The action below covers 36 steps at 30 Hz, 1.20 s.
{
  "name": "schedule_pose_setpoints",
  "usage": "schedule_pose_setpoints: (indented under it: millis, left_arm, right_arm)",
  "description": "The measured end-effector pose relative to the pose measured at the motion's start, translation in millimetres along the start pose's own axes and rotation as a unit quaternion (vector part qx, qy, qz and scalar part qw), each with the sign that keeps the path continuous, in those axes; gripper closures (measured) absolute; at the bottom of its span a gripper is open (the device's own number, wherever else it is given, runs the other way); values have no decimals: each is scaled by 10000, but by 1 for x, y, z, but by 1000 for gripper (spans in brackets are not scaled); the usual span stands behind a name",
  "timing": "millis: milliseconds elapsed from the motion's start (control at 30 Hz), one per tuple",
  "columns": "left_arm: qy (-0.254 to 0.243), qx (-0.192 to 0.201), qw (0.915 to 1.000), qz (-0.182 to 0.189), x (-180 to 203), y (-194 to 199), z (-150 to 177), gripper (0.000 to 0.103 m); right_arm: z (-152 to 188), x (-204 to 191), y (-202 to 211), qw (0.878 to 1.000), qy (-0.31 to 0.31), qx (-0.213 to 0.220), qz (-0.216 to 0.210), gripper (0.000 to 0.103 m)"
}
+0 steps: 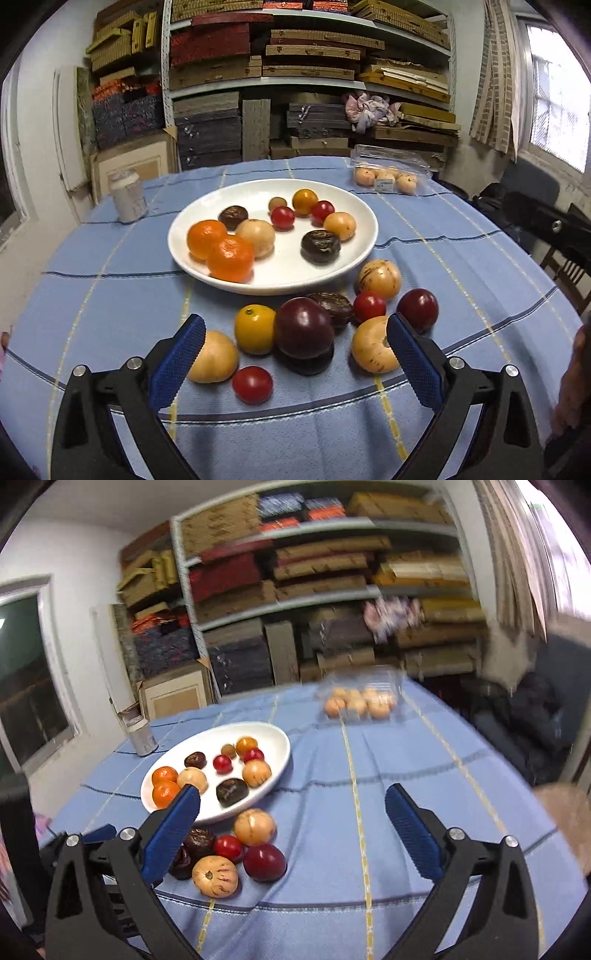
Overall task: Organize fruits
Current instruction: 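Withdraw both open tools from the plate toward the fruit pile, then grasp the dark red plum with the left tool while the right tool grasps a red tomato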
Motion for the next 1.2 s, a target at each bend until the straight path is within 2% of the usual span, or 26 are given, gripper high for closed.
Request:
schedule_pose_setpoints:
  millis: [100, 167, 267, 400, 500, 533, 567, 767, 900, 967, 1033, 1100, 1200]
  left_arm:
    - [24, -8, 9999, 113, 1, -4, -2, 11]
    - [17, -95, 9998, 194, 4, -9, 0, 19]
    - [8, -191, 9996, 205, 5, -16, 2, 22]
    - [5, -147, 9995, 278, 7, -19, -1, 24]
    - [44, -199, 9989, 427, 8, -24, -2, 38]
    - [53, -240, 9985, 479, 9, -26, -1, 47]
    - [64, -293, 9983, 493, 9, -29, 1, 51]
    - [96, -342, 9980, 522, 7, -31, 4, 54]
    - [-118, -325, 9987, 377, 11, -31, 4, 54]
    - [-127, -321, 9988, 338, 10, -31, 4, 59]
    - [-36, -317, 9989, 349, 5, -30, 4, 64]
    - [128, -316, 9986, 417, 0, -27, 4, 64]
    - [224, -162, 9992, 275, -12, -13, 2, 64]
  right_arm:
    - [-1, 12, -9, 9982, -513, -289, -144, 5]
    - [0, 21, -14, 9950, -862, -457, -223, 5]
    - [1, 26, -16, 9923, -1068, -562, -278, 5]
    - [2, 23, -15, 9931, -981, -589, -254, 5]
    - [5, 20, -16, 9936, -904, -635, -232, 5]
    - [5, 19, -16, 9936, -899, -641, -226, 5]
    - [5, 19, -15, 9936, -904, -644, -224, 5]
    - [5, 20, -15, 9933, -913, -667, -226, 5]
    - [8, 16, -17, 9939, -821, -706, -202, 5]
    - [9, 16, -18, 9944, -752, -724, -160, 5]
    - [11, 16, -21, 9946, -697, -761, -123, 5]
    - [14, 16, -24, 9947, -644, -796, -74, 5]
    - [18, 15, -28, 9947, -576, -850, -40, 5]
Point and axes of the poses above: each gripper's, at about its wrist camera, not at the fingertips, and y roughly against the way its jaws point, x to its right, z to its underside, the point moved 10 cm from there along -y, roughly the way its jaws point, and after that the axes turned 11 degrees about -y, right-handed, at the moved point
